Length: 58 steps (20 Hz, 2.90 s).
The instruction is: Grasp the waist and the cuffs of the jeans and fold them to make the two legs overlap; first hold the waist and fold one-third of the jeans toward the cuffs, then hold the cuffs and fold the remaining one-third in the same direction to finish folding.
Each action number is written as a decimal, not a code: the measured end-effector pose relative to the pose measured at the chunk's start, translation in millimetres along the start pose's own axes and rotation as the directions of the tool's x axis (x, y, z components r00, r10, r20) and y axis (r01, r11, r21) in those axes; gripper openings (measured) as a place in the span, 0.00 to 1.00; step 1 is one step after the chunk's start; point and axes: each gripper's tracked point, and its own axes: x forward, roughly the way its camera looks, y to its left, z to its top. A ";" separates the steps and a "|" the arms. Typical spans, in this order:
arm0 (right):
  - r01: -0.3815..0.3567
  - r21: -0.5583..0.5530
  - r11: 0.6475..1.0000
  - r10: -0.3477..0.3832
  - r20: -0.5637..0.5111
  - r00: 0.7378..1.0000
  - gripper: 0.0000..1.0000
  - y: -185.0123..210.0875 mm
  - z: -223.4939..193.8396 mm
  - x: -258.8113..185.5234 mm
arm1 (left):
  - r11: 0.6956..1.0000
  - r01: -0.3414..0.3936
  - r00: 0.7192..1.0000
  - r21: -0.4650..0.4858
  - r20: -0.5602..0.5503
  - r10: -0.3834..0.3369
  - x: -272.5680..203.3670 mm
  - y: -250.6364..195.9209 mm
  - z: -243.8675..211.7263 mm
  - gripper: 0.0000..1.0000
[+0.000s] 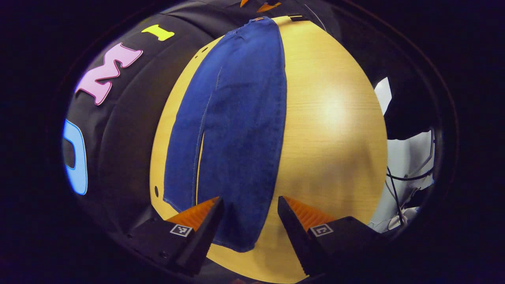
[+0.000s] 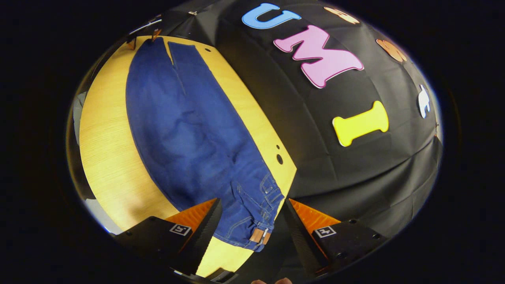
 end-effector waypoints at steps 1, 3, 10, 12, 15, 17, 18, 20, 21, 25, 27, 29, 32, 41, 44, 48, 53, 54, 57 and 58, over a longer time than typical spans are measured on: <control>-0.023 -0.025 0.999 0.023 0.006 1.000 0.97 5.3 0.9 4.3 | 1.000 -0.006 1.000 0.017 0.009 0.006 2.5 3.6 2.5 0.92; -0.072 -0.102 0.992 0.074 0.012 0.997 0.96 18.6 -3.7 8.8 | 0.997 -0.014 1.000 0.077 0.029 0.012 5.0 8.6 2.2 0.92; -0.278 -0.384 0.880 0.271 -0.074 0.960 0.96 65.3 -71.2 27.4 | 0.996 0.056 0.997 0.073 0.053 -0.060 12.4 15.5 1.3 0.92; -0.302 -0.441 0.845 0.286 -0.104 0.952 0.96 70.7 -82.1 42.7 | 0.996 0.051 0.997 0.076 0.050 -0.055 14.7 18.4 3.6 0.92; -0.272 -0.513 0.814 0.275 -0.073 0.959 0.92 68.2 -72.3 58.4 | 0.992 0.053 0.997 0.115 0.047 -0.058 21.0 25.9 7.5 0.92; -0.322 -0.492 0.809 0.308 -0.112 0.945 0.85 78.0 -83.0 59.0 | 0.989 0.087 0.995 0.122 0.040 -0.093 18.8 22.4 4.4 0.92; -0.348 -0.478 0.807 0.324 -0.134 0.936 0.69 83.9 -87.6 57.0 | 0.988 0.107 0.993 0.113 0.033 -0.112 19.0 23.0 4.5 0.90; -0.369 -0.483 0.794 0.339 -0.153 0.928 0.37 92.2 -86.7 51.3 | 0.985 0.148 0.989 0.089 0.018 -0.150 22.8 18.4 3.3 0.81; -0.363 -0.488 0.794 0.328 -0.159 0.931 0.25 92.3 -90.1 50.1 | 0.987 0.141 0.990 0.083 0.016 -0.142 25.4 14.4 5.5 0.74; -0.394 -0.340 0.854 0.327 -0.238 0.915 0.04 93.2 -93.5 51.5 | 0.979 0.117 0.993 0.167 -0.002 -0.119 28.5 10.5 7.3 0.19; -0.407 -0.297 0.864 0.339 -0.254 0.906 0.09 89.9 -91.8 49.9 | 0.986 0.125 0.992 0.108 -0.009 -0.125 29.3 8.8 5.9 0.12; -0.413 -0.274 0.869 0.345 -0.265 0.900 0.10 88.7 -91.2 46.6 | 0.987 0.159 0.987 0.035 -0.022 -0.158 27.7 8.3 6.5 0.08; -0.404 -0.205 0.892 0.343 -0.277 0.898 0.05 82.6 -88.1 43.7 | 0.979 0.193 0.981 -0.069 -0.021 -0.195 25.7 7.9 9.2 0.06; -0.204 0.013 0.979 0.203 -0.172 0.964 0.05 3.1 -32.3 37.4 | 0.932 0.164 0.986 -0.322 0.070 -0.149 8.4 82.8 23.4 0.06; -0.140 0.093 0.986 0.151 -0.128 0.980 0.05 -31.7 -11.0 50.1 | 0.871 0.192 0.980 -0.453 0.129 -0.149 4.7 112.1 28.0 0.06; -0.076 0.221 0.972 0.097 -0.085 0.992 0.02 -79.3 19.8 74.8 | 0.769 0.194 0.980 -0.608 0.150 -0.129 -1.4 155.0 38.6 0.06; -0.016 0.309 0.951 0.057 -0.125 0.990 0.05 -114.2 35.5 162.2 | 0.501 0.140 0.990 -0.854 0.120 -0.073 29.0 226.5 37.7 0.06; -0.013 0.323 0.946 0.055 -0.122 0.991 0.05 -113.5 41.5 182.2 | 0.458 0.127 0.992 -0.880 0.111 -0.063 37.2 239.1 39.4 0.06; -0.021 0.345 0.938 0.100 -0.213 0.972 0.05 -96.3 30.2 239.5 | 0.430 0.068 0.994 -0.900 0.027 -0.102 85.1 241.9 31.8 0.06; -0.028 0.353 0.935 0.119 -0.239 0.964 0.01 -88.7 25.0 254.9 | 0.433 0.047 0.993 -0.900 -0.004 -0.116 97.4 240.1 28.9 0.06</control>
